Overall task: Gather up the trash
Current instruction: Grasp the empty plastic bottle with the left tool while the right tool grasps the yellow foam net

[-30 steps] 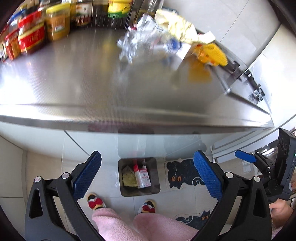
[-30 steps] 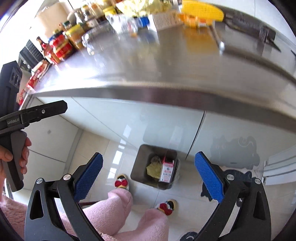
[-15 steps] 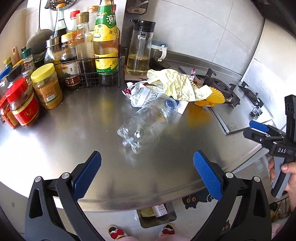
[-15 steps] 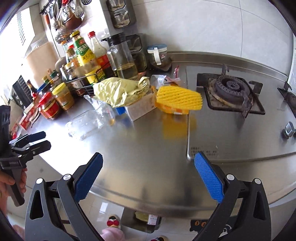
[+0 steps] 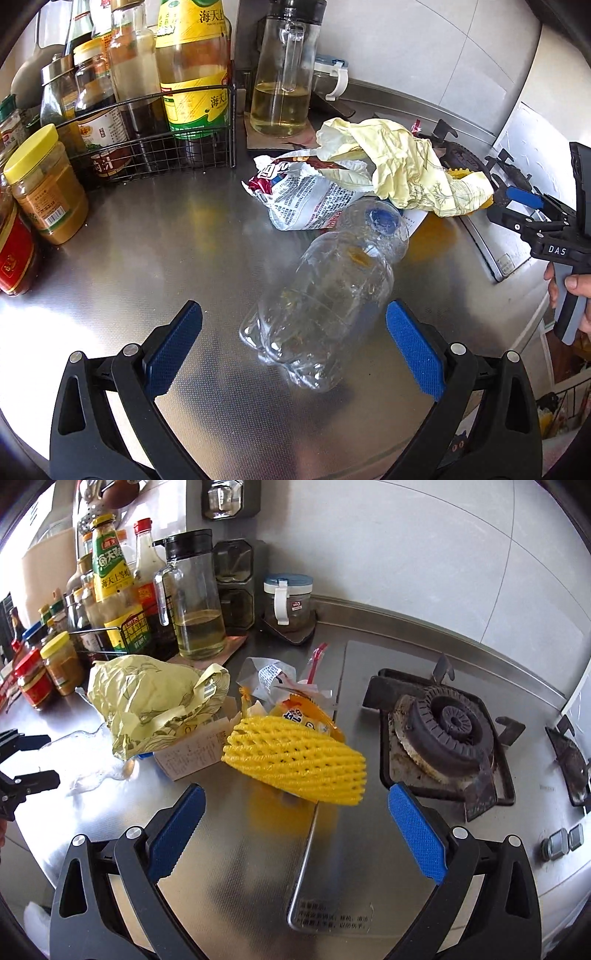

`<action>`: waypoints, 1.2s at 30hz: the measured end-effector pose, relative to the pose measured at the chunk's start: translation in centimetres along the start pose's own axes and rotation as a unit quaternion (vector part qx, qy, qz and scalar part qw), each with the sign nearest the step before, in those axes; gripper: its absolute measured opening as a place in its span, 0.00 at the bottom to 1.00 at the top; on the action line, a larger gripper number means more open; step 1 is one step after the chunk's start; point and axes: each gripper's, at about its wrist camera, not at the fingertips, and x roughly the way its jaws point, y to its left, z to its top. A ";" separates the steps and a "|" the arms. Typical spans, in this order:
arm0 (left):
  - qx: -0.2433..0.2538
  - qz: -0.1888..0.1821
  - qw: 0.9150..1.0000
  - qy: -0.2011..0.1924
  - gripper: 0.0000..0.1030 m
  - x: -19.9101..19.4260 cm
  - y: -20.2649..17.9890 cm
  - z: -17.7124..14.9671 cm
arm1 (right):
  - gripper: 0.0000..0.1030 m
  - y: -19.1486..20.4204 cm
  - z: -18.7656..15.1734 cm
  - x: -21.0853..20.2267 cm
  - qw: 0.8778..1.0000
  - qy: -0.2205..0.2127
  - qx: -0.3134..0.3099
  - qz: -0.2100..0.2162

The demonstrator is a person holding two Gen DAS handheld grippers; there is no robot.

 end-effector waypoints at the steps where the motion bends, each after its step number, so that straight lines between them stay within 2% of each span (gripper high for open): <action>1: 0.002 -0.004 1.000 0.000 0.92 0.2 -0.1 0.1 | 0.96 0.0 0.2 0.3 1.000 0.001 -0.002 0.006; 3: 0.005 -0.010 1.000 0.002 0.91 0.7 -0.3 0.3 | 0.87 0.0 0.5 1.0 1.000 0.012 -0.004 0.018; 5: 0.005 -0.018 1.000 0.003 0.86 1.2 -0.4 0.4 | 0.66 0.0 0.6 1.8 0.999 0.031 -0.005 0.027; 6: 0.006 -0.023 1.000 0.004 0.83 1.3 -0.5 0.5 | 0.61 0.0 0.5 2.0 0.999 0.037 -0.006 0.030; 7: 0.006 -0.028 1.000 0.005 0.81 1.5 -0.5 0.5 | 0.49 0.0 0.5 2.2 0.999 0.040 -0.007 0.034; 8: 0.007 -0.029 1.000 0.005 0.80 1.5 -0.6 0.5 | 0.43 0.1 0.4 2.1 0.998 0.041 -0.007 0.036; 9: 0.009 -0.029 1.000 0.004 0.79 1.5 -0.7 0.5 | 0.41 0.1 0.3 2.0 0.998 0.040 -0.006 0.038; 11: 0.013 -0.031 0.999 0.005 0.77 1.4 -0.8 0.4 | 0.29 0.1 0.2 1.7 0.998 0.037 -0.001 0.043; 14: 0.016 -0.040 0.999 0.005 0.72 1.1 -0.9 0.0 | 0.18 0.2 0.3 1.0 0.998 0.029 0.003 0.049; 17: 0.017 -0.044 0.999 0.004 0.69 0.7 -1.0 -0.4 | 0.14 0.2 0.3 0.1 0.998 0.022 0.009 0.058; 24: 0.022 -0.056 0.998 0.003 0.62 -0.2 -1.7 -1.4 | 0.14 0.3 -0.3 -2.8 0.997 0.001 0.026 0.075; 36: 0.053 -0.079 0.995 0.008 0.63 0.0 -5.0 -2.3 | 0.14 0.6 -4.1 -6.8 0.992 0.003 0.066 0.109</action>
